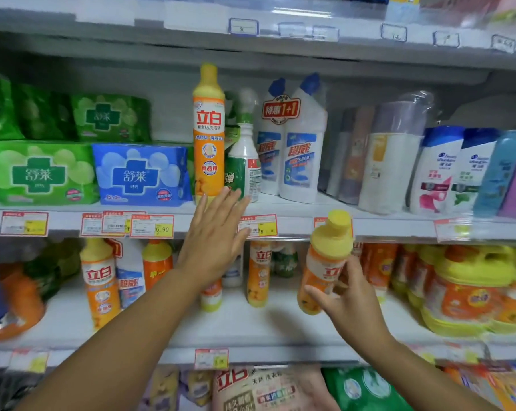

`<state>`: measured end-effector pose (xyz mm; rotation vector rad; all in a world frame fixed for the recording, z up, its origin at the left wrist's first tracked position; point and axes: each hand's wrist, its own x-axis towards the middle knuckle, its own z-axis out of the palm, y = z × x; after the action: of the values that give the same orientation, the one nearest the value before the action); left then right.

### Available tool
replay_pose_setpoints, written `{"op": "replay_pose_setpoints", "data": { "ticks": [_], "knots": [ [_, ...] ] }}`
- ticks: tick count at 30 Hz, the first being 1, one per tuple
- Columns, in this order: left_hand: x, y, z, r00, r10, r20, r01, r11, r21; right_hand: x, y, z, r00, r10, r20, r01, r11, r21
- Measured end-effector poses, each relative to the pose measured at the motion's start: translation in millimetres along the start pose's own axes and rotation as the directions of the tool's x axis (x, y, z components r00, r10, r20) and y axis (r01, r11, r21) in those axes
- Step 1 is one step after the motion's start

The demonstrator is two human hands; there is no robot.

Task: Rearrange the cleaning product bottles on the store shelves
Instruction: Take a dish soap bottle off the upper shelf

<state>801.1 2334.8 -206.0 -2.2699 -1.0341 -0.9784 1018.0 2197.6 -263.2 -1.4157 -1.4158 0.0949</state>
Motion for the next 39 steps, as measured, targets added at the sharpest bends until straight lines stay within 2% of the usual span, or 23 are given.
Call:
{"op": "replay_pose_setpoints", "data": {
  "ticks": [5, 9, 13, 16, 20, 25, 29, 32, 35, 39],
  "knots": [
    [0.9, -0.4, 4.0, 1.000, -0.008, -0.013, 0.008, 0.999, 0.037, 6.2, 65.3, 19.0, 0.988, 0.129, 0.083, -0.127, 0.992, -0.026],
    [1.0, -0.6, 6.4, 1.000, -0.014, -0.011, 0.015, 0.997, 0.072, 24.6, 92.4, 28.5, 0.982, 0.166, 0.088, -0.156, 0.982, -0.106],
    [0.8, -1.7, 8.4, 1.000, -0.016, -0.013, 0.017, 0.995, 0.096, 38.9, 123.3, 37.1, 0.953, 0.303, 0.023, -0.295, 0.941, -0.168],
    [0.0, -0.8, 9.4, 1.000, -0.020, -0.019, 0.021, 0.995, 0.101, 53.2, 137.0, 39.7, 0.921, 0.389, -0.018, -0.387, 0.912, -0.136],
    [-0.7, -0.1, 9.4, 1.000, -0.024, -0.016, 0.025, 0.993, 0.111, 67.6, 143.1, 43.6, 0.914, 0.405, -0.036, -0.406, 0.906, -0.120],
    [-0.3, -0.3, 7.1, 1.000, -0.016, -0.014, 0.018, 0.994, 0.105, 65.3, 140.0, 42.7, 0.867, 0.496, -0.037, -0.498, 0.866, -0.052],
    [-0.9, -3.1, 6.4, 1.000, -0.003, -0.023, 0.005, 0.996, 0.092, 18.6, 94.6, 37.2, 0.940, 0.291, -0.176, -0.304, 0.951, -0.053],
    [-1.0, -5.8, 4.7, 1.000, 0.020, -0.012, -0.019, 0.996, 0.091, 8.5, 20.5, 30.6, 0.992, 0.021, -0.124, -0.017, 0.999, 0.032],
    [-4.5, -16.0, -1.1, 1.000, 0.025, 0.012, -0.026, 0.996, 0.088, 43.1, -59.8, 22.9, 0.968, -0.230, -0.098, 0.236, 0.970, 0.056],
    [-16.6, -38.9, -8.9, 1.000, -0.010, 0.030, 0.007, 0.996, 0.094, 106.8, -130.0, 40.5, 0.948, -0.315, 0.047, 0.314, 0.949, 0.021]
  ]
}}
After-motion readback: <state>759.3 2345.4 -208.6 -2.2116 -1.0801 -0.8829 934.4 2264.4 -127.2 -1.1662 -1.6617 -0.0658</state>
